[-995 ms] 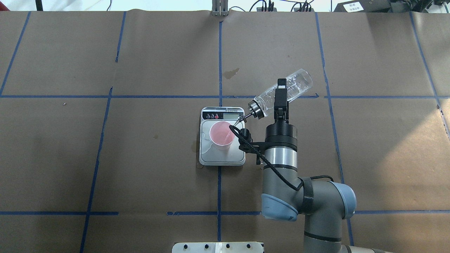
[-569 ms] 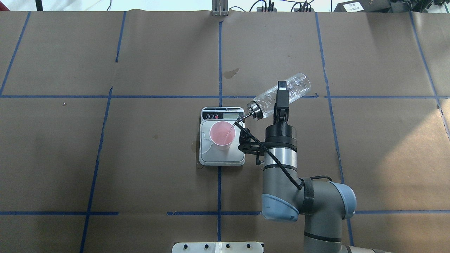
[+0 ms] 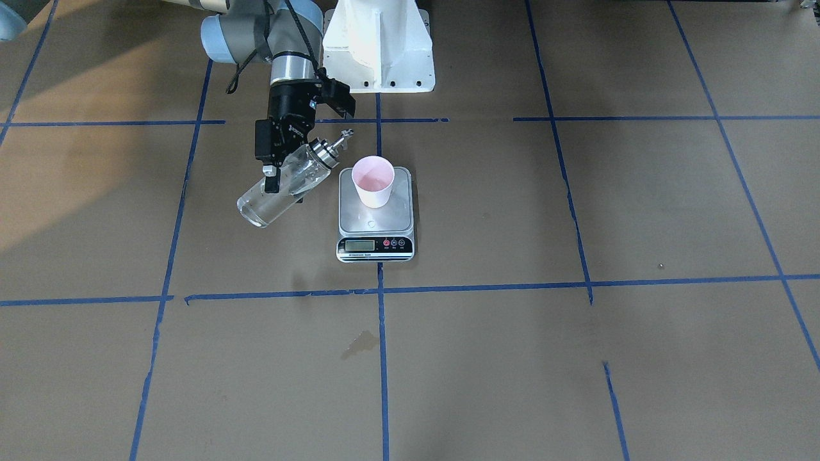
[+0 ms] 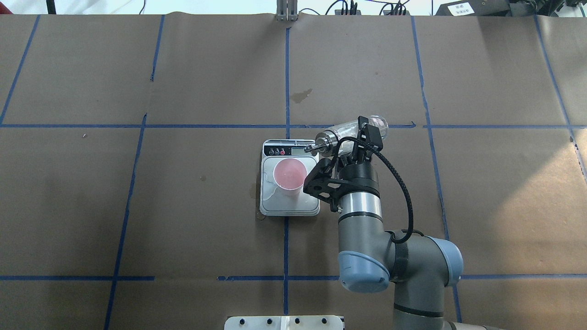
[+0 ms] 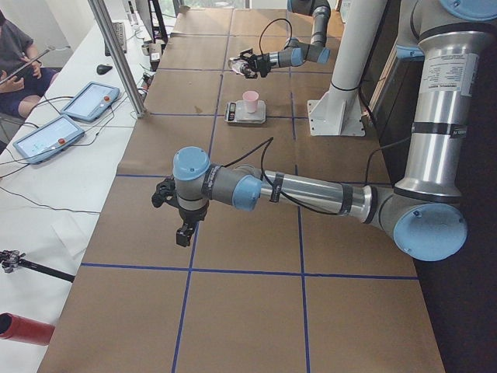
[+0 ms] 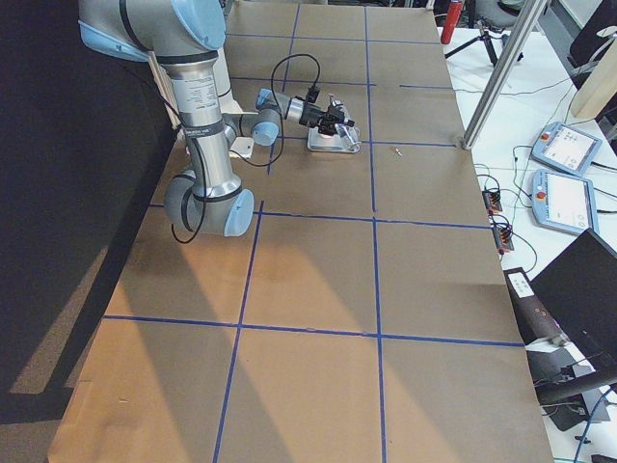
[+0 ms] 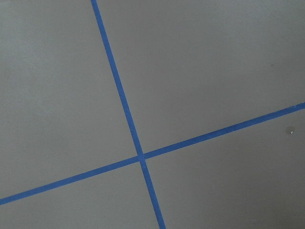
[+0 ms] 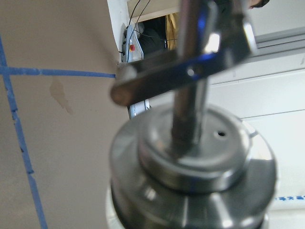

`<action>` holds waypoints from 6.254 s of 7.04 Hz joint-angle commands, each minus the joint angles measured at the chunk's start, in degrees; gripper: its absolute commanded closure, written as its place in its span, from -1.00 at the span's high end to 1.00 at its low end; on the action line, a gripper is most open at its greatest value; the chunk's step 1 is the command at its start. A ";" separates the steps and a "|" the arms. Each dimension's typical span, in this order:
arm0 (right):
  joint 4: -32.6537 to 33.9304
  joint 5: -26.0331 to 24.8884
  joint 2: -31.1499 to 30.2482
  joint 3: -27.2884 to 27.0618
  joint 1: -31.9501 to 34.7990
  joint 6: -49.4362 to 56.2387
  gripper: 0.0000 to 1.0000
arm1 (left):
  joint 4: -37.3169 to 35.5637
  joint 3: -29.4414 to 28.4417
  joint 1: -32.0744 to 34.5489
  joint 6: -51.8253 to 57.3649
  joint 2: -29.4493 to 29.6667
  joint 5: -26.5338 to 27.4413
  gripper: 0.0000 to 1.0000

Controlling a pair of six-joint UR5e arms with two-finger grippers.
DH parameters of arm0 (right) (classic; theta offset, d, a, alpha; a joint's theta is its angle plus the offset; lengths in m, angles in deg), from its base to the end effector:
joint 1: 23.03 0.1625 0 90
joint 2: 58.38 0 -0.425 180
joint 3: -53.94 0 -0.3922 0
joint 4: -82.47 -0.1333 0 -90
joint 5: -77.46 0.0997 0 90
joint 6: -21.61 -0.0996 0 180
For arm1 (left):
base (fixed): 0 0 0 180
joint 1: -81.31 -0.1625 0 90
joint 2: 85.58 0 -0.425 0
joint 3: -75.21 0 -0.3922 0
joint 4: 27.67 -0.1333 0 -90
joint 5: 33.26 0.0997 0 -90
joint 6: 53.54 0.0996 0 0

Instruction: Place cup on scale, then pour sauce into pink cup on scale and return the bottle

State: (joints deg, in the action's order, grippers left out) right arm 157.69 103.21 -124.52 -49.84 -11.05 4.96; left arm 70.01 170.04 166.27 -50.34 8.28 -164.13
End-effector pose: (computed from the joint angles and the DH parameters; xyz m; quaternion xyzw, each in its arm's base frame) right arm -0.5187 -0.3380 0.2590 0.6043 0.0483 -0.1858 0.7733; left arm -0.0210 -0.5371 0.5714 0.1278 0.3477 0.1162 0.9216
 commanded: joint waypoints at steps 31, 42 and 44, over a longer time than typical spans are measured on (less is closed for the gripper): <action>-20.21 41.60 -31.81 -8.61 9.29 -63.07 1.00 | -0.03 -0.09 -0.06 -0.12 2.56 0.53 1.00; 17.41 115.55 -30.45 -19.65 57.48 -23.88 1.00 | 0.23 0.53 0.03 -0.12 2.21 0.44 1.00; 17.50 116.19 -30.18 -11.75 64.10 -7.88 1.00 | 0.14 0.61 0.03 -0.12 2.38 0.44 1.00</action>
State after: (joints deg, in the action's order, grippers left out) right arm 174.98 218.64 -154.87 -66.52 48.32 -13.69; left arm 70.18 170.58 166.28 -50.46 10.58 -163.69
